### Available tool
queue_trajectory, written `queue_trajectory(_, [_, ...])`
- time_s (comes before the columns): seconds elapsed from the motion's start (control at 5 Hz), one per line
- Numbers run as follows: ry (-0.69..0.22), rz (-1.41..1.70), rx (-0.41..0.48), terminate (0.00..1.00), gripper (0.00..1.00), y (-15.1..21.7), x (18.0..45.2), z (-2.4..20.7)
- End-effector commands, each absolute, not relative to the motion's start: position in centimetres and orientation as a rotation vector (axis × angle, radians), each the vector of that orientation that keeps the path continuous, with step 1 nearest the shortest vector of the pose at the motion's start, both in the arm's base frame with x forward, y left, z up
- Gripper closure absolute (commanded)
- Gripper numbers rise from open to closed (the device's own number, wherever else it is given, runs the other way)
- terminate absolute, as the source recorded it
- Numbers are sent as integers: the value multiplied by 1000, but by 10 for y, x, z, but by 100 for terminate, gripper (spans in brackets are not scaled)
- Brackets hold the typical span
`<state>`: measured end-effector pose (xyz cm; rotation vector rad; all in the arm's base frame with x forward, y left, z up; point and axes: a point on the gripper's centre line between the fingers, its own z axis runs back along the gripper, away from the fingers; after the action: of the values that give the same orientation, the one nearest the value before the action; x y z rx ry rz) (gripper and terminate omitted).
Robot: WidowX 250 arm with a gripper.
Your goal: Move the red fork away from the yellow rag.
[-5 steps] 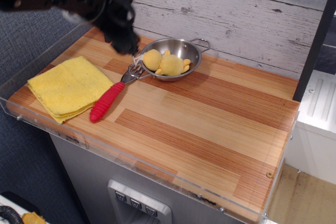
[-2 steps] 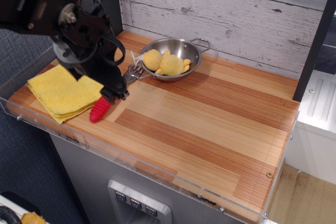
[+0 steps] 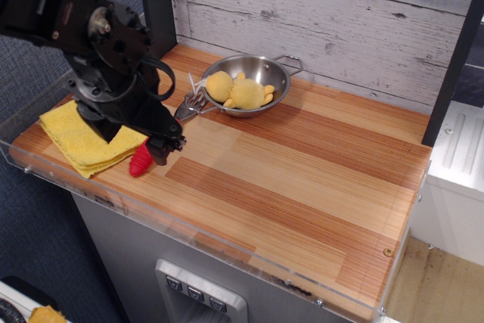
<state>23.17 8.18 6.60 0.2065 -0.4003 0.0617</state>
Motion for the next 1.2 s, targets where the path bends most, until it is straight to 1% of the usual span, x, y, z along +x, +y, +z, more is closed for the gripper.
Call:
queue_trajectory(0.0, [-398,163,200,0,0,102,243,64])
queue_trajectory(0.4, [-353,141,207,0,0,103,245,39])
queue_trajectory(0.6, [-336,137,210,0,0,100,245,30])
queue_trajectory(1.0, [-321,143,211,0,0,96,252,21])
